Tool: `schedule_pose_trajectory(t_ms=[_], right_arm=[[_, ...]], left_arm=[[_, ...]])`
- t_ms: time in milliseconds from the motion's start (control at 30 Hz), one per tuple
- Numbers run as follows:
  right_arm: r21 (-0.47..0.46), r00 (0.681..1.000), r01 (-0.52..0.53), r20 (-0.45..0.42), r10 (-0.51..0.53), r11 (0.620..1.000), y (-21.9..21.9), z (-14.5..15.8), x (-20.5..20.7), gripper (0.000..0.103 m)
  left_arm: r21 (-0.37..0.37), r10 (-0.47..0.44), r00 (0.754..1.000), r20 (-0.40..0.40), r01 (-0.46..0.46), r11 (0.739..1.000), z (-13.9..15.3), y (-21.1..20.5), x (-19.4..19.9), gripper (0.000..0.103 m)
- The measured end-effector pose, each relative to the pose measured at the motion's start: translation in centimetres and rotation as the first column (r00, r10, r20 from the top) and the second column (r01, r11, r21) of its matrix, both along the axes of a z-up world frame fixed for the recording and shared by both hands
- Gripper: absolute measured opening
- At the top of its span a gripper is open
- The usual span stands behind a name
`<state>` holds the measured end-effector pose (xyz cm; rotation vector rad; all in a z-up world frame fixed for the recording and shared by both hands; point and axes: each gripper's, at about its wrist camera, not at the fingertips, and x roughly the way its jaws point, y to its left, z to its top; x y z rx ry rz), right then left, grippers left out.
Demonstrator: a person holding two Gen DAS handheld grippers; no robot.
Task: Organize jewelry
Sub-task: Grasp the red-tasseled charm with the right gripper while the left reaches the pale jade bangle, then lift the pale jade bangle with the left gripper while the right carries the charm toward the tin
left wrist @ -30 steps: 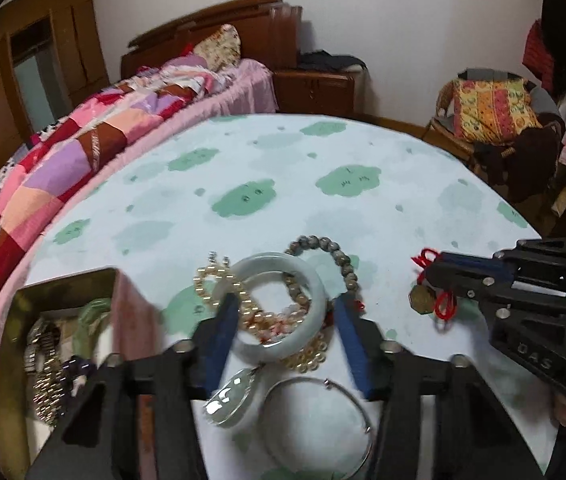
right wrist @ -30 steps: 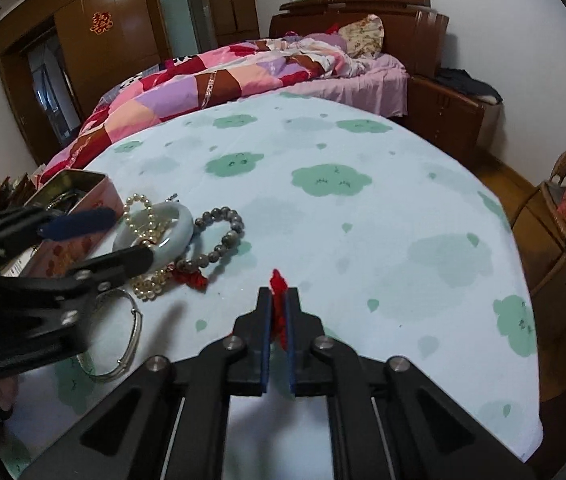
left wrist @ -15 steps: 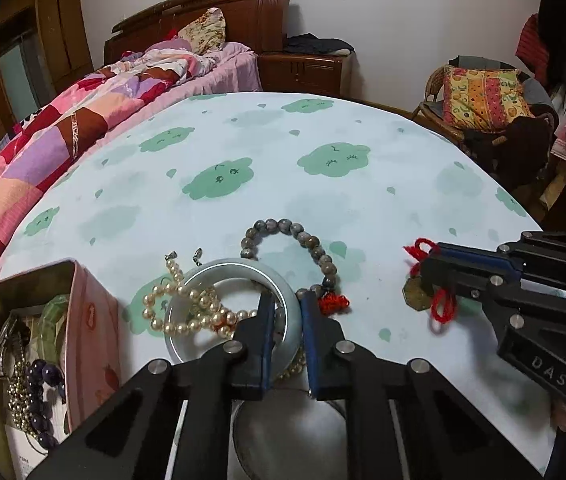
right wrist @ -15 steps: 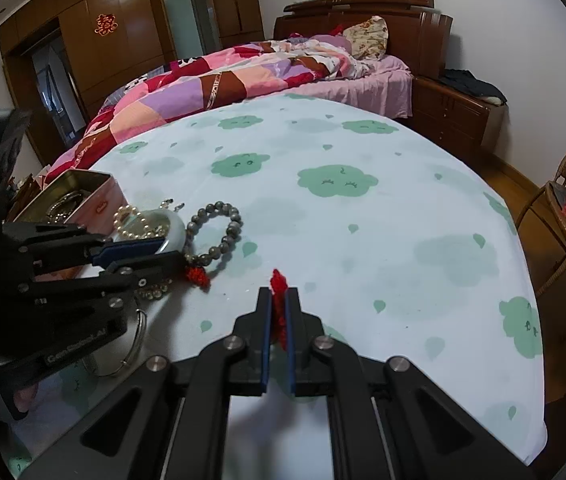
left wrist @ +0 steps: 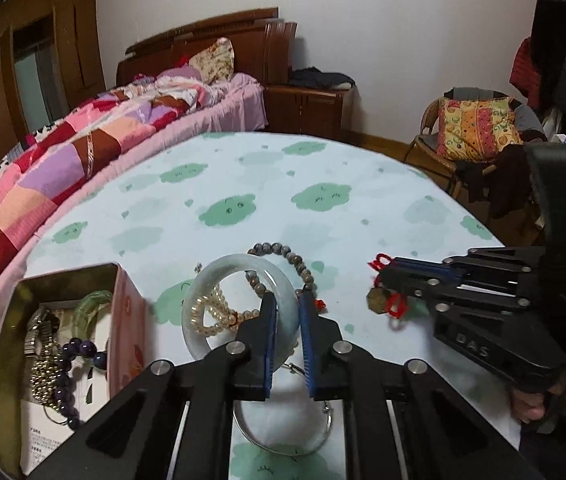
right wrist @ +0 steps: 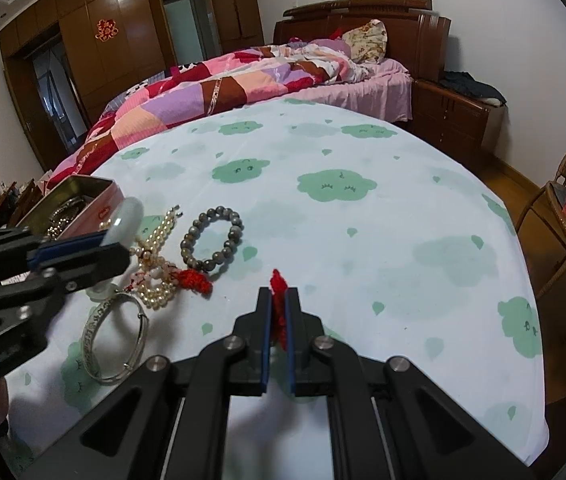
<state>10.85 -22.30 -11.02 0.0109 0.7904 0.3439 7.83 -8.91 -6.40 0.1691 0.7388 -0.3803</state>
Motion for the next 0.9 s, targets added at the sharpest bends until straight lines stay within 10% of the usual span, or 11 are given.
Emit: schedule_pose_trajectory(t_ms=[900], right_arm=[[0.086, 0.989, 0.008, 0.145, -0.021, 0.996, -0.8, 1.2, -1.3, 0.008]], left_arm=[[-0.024, 0.013, 0.991, 0.134, -0.01, 1.0, 3.5, 0.3, -3.2, 0.011]])
